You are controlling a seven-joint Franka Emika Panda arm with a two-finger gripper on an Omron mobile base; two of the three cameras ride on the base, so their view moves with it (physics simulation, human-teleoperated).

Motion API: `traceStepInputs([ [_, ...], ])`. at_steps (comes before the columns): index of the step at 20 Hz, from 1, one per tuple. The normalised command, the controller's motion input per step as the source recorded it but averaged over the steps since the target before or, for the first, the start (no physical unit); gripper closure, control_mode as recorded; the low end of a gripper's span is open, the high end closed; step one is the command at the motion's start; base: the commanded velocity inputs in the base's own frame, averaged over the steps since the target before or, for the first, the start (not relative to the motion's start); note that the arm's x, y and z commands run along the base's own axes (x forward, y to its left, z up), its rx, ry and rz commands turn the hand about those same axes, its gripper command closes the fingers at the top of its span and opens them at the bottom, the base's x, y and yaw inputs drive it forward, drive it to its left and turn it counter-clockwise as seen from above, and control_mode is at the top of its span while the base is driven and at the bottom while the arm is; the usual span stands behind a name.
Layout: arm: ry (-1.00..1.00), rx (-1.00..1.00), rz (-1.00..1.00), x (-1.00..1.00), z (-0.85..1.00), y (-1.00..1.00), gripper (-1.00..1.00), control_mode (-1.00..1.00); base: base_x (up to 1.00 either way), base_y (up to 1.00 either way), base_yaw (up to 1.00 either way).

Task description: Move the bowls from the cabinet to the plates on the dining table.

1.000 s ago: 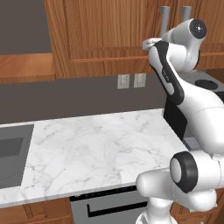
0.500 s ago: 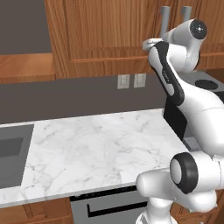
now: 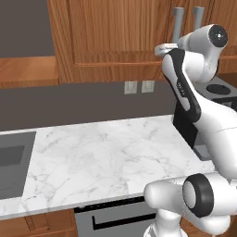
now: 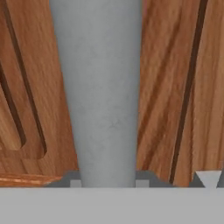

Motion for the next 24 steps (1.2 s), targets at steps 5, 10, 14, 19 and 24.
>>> traceStepInputs([
  [5,-0.14,0.00,-0.01,-0.67,0.43,-0.06,1.00,-1.00,0.00,0.00,0.00],
  [10,-0.13,-0.03,-0.04,-0.75,0.47,0.04,1.00,-1.00,0.00,0.00,0.00],
  [14,-0.09,-0.07,-0.05,-0.80,0.58,0.07,1.00,-1.00,0.00,0.00,0.00],
  [19,-0.10,-0.09,-0.06,-0.82,0.54,0.13,1.00,-1.00,0.00,0.00,0.00],
  [24,-0.08,-0.09,-0.07,-0.85,0.51,0.16,1.00,-1.00,0.00,0.00,0.00],
])
